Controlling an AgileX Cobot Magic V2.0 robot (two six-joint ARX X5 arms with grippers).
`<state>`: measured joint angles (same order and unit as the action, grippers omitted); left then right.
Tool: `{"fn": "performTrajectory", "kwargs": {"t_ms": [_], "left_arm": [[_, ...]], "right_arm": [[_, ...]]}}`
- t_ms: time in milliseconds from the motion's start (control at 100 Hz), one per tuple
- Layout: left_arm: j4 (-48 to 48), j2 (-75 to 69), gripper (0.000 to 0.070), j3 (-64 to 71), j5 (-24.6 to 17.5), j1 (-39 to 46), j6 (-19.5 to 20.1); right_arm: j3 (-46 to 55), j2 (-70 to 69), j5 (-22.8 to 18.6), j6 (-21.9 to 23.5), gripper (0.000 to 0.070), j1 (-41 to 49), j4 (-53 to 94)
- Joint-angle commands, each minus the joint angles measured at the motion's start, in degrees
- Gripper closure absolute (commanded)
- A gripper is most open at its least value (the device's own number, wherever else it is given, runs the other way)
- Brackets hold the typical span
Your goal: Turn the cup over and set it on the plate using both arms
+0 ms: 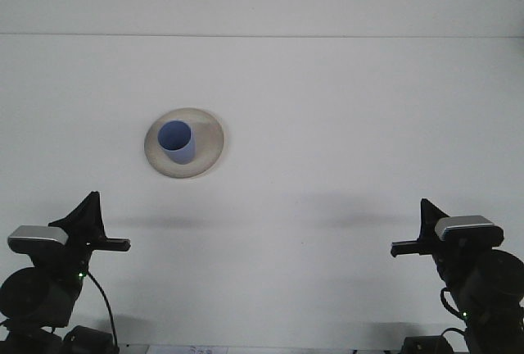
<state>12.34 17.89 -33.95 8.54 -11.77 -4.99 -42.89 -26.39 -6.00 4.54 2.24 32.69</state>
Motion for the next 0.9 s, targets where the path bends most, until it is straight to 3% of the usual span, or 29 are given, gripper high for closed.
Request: {"fn": "performTrajectory", "kwargs": {"t_ms": [0, 190, 650, 889], "left_arm": [[-2.19, -1.29, 0.0684, 3.78, -1.79, 1.05, 1.07], [-9.42, -9.88, 0.0684, 16.74, -11.10, 5.31, 1.09], [-18.40, -17.73, 0.0684, 33.27, -10.62, 7.65, -0.50], [-19.58, -17.73, 0.0684, 33.16, -10.25, 7.63, -0.50]], "right_arm": [[-0.31, -0.28, -0.02, 0.17, 0.0700, 0.04, -0.61], [-0.31, -0.28, 0.00, 0.17, 0.0700, 0.04, -0.61], [-0.31, -0.28, 0.00, 0.17, 0.0700, 0.04, -0.68], [-0.31, -0.28, 0.00, 0.17, 0.0700, 0.04, -1.09]]}}
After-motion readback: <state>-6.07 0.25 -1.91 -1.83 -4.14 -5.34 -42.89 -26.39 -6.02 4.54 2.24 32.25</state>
